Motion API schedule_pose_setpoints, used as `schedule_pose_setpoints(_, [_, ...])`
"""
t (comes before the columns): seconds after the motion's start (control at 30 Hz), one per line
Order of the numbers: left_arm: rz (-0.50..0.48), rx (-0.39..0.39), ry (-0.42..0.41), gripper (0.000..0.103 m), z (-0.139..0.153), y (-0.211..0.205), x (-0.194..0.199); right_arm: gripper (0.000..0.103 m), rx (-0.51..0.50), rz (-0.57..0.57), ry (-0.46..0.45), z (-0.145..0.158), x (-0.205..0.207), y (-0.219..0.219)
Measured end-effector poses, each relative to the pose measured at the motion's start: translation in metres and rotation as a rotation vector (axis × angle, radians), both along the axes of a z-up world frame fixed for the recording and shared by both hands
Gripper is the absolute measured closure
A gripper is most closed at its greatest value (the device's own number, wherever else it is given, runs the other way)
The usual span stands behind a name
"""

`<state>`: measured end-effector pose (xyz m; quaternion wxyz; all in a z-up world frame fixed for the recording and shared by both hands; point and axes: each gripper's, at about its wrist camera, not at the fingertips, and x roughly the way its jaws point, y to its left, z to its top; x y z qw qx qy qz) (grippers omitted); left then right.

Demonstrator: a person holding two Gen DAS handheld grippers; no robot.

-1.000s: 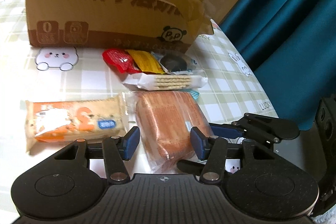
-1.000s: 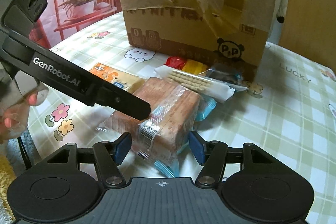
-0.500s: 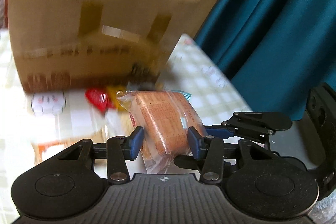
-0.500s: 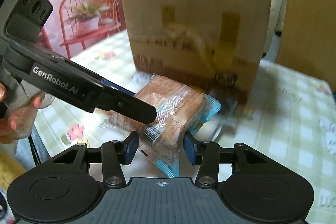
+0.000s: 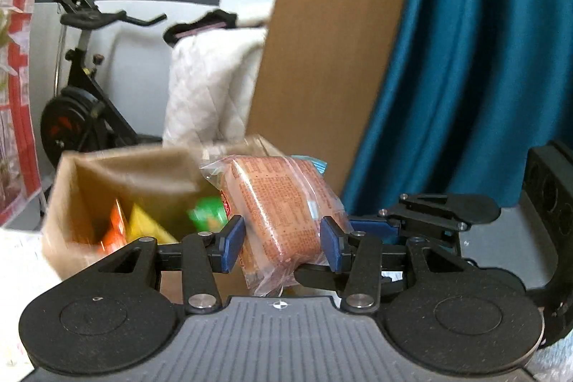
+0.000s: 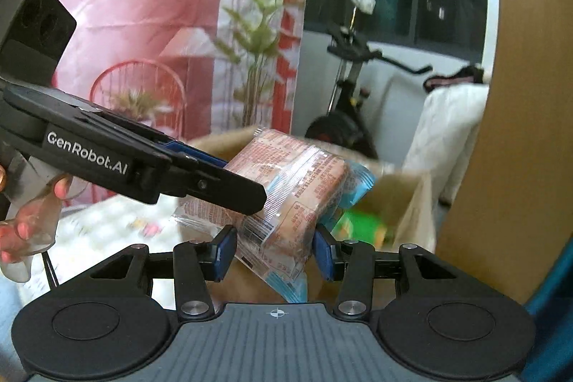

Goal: Organize snacks
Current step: 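Carry the bread loaf with the left gripper into the paper bag and release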

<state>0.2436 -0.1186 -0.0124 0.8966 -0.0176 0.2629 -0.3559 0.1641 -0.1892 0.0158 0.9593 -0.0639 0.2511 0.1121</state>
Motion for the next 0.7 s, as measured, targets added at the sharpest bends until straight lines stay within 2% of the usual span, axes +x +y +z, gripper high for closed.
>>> schedule_pose_setpoints(0.2, [0.059, -0.006, 0.051, 0.054, -0.002, -0.004, 0.061, 0.061, 0.050, -0.014, 0.036, -0.003, 0.070, 0.004])
schedule_pose_setpoints(0.47, [0.137, 0.026, 0.058, 0.055, -0.013, 0.009, 0.096, 0.061, 0.108, -0.017, 0.093, -0.033, 0.138, 0.005])
schedule_pose_setpoints(0.6, [0.211, 0.065, 0.042, 0.053, -0.013, 0.019, 0.090, 0.056, 0.090, -0.108, 0.094, -0.045, 0.143, -0.001])
schedule_pose_setpoints(0.7, [0.188, 0.052, 0.048, 0.053, -0.013, 0.027, 0.085, 0.056, 0.133, -0.112, 0.098, -0.051, 0.131, -0.014])
